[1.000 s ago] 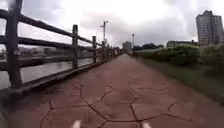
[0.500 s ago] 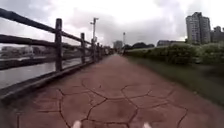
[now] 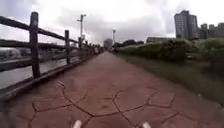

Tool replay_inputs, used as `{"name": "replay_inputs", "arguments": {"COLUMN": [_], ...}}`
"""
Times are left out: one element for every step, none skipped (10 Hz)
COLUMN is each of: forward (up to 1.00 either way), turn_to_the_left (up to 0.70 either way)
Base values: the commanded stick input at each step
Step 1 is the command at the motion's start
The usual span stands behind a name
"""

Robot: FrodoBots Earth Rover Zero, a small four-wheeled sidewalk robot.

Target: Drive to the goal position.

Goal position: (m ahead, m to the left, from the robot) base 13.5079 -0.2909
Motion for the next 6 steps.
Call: {"name": "replay_inputs", "arguments": {"forward": [0.85, 0.85, 0.85, 0.85, 0.85, 0.85], "turn_to_the_left": [0.10, 0.10, 0.10, 0.10, 0.10, 0.10]}}
